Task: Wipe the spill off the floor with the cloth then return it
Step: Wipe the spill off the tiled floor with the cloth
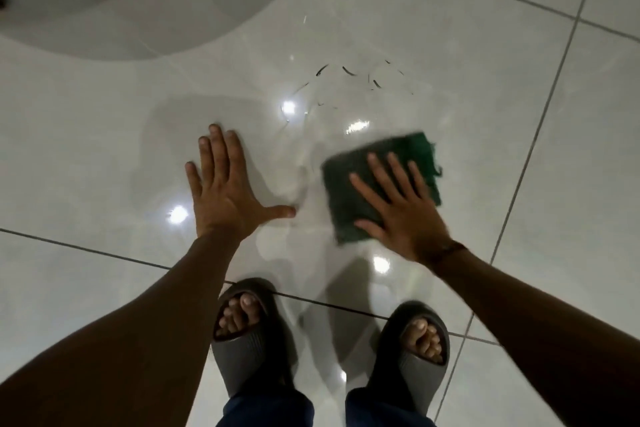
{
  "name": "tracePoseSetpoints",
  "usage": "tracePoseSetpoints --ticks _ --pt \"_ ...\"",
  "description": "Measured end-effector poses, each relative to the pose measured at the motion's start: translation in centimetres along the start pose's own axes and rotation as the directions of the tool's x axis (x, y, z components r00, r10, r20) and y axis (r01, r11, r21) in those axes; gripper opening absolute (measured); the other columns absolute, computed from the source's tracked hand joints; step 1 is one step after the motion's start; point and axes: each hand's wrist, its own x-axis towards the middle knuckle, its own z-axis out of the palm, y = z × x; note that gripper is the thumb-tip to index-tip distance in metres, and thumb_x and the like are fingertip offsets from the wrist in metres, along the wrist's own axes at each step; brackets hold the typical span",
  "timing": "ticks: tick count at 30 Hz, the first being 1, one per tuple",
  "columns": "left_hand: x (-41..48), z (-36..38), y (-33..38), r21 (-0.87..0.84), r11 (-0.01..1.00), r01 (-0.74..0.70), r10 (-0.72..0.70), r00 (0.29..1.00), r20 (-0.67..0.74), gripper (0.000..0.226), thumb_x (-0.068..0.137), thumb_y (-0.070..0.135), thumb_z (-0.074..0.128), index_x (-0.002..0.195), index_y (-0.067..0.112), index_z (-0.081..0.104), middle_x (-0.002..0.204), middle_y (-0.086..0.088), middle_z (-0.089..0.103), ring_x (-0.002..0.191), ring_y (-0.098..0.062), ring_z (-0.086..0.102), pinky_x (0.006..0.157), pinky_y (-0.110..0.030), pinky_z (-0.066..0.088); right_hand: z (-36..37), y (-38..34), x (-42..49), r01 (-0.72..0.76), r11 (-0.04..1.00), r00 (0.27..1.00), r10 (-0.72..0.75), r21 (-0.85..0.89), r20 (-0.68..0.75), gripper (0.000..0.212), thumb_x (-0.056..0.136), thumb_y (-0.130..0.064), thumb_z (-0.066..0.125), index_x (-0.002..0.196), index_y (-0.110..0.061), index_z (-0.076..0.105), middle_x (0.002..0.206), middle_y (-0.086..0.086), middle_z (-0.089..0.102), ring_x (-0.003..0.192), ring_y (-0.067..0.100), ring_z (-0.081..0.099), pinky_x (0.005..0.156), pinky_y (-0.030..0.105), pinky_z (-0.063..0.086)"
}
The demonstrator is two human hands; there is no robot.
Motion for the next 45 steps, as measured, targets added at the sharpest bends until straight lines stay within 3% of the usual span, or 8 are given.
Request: tracePoseSetpoints --ticks 4,8,14,22,29,36,41,45 --pt "0.5 0.6 -0.4 -0.013 1.0 0.0 0.0 1.0 -0.011 0.175 0.043 0.114 0.049 0.171 0.015 -0.019 0.181 -0.01 -0.023 0.169 -0.035 -0.017 0.134 -0.066 0.001 -2.1 7.0 1.6 -0.15 0.989 0.988 0.15 0.003 0.029 0.084 0.107 -0.077 0.016 0.176 -0.03 0.003 0.184 0.017 0.006 0.169 0.048 0.01 0.13 0.075 0.02" --pt "0.5 1.0 -0.9 -0.029 1.0 -0.005 0.005 1.0 -0.011 0.173 0.045 0.116 0.045 0.171 0.016 -0.019 0.181 -0.01 -0.024 0.169 -0.035 -0.018 0.133 -0.066 0.0 -4.2 1.6 14.4 -0.413 0.901 0.897 0.428 0.133 -0.11 0.084 0.106 -0.074 0.03 0.175 -0.028 0.017 0.183 0.021 0.011 0.168 0.053 0.009 0.134 0.07 0.005" --pt "0.3 0.4 -1.0 -0.045 0.998 -0.049 0.051 0.998 0.043 0.175 0.047 0.113 0.051 0.17 0.013 -0.022 0.179 -0.013 -0.03 0.167 -0.036 -0.024 0.133 -0.068 -0.001 -1.0 -3.1 6.3 0.135 0.99 0.991 -0.136 -0.036 -0.018 0.065 0.116 -0.057 0.021 0.176 -0.034 0.011 0.184 0.014 0.009 0.17 0.044 0.009 0.134 0.069 0.015" --pt "0.9 1.7 -1.9 -0.098 0.992 -0.082 0.085 0.996 0.022 0.175 0.045 0.112 0.052 0.171 0.014 -0.019 0.179 -0.011 -0.029 0.167 -0.035 -0.024 0.133 -0.067 -0.005 -5.2 1.1 18.0 -0.456 0.881 0.869 0.472 0.127 -0.148 0.083 0.111 -0.064 0.024 0.176 -0.015 0.01 0.182 0.024 0.008 0.169 0.046 0.009 0.136 0.066 0.011" --pt "1.0 1.2 -1.6 -0.1 0.992 -0.071 0.077 0.995 0.059 0.176 0.045 0.11 0.053 0.17 0.013 -0.022 0.177 -0.013 -0.034 0.165 -0.037 -0.027 0.132 -0.07 -0.004 -2.1 -2.1 8.0 0.026 0.999 0.999 -0.027 -0.021 -0.032 0.079 0.111 -0.066 0.03 0.176 -0.024 0.012 0.185 0.014 0.006 0.172 0.038 0.006 0.134 0.066 0.018" --pt "1.4 2.3 -2.4 -0.141 0.987 -0.079 0.09 0.994 0.067 0.178 0.04 0.112 0.053 0.17 0.017 -0.024 0.177 -0.01 -0.037 0.164 -0.034 -0.032 0.13 -0.067 -0.012 -6.8 6.0 18.4 -0.599 0.783 0.781 0.617 0.165 -0.094 0.085 0.107 -0.067 0.018 0.176 -0.018 0.006 0.183 0.023 0.003 0.169 0.049 0.005 0.134 0.069 0.012" --pt "1.2 1.3 -2.3 -0.164 0.984 -0.074 0.098 0.985 0.143 0.18 0.04 0.111 0.057 0.168 0.019 -0.029 0.173 -0.008 -0.044 0.162 -0.033 -0.039 0.129 -0.065 -0.018 -4.5 -3.6 17.9 -0.116 0.992 0.987 0.12 0.047 -0.106 0.08 0.11 -0.065 0.031 0.176 -0.025 0.009 0.184 0.014 -0.004 0.171 0.042 0.005 0.137 0.067 0.007" --pt "1.2 0.7 -2.3 -0.169 0.984 -0.064 0.09 0.985 0.149 0.178 0.043 0.105 0.064 0.167 0.021 -0.032 0.172 -0.007 -0.046 0.161 -0.032 -0.04 0.13 -0.065 -0.019 -3.3 1.1 7.8 0.069 0.996 0.998 -0.069 -0.065 -0.001 0.08 0.109 -0.068 0.032 0.175 -0.024 0.02 0.184 0.015 0.013 0.17 0.041 0.015 0.132 0.065 0.024"
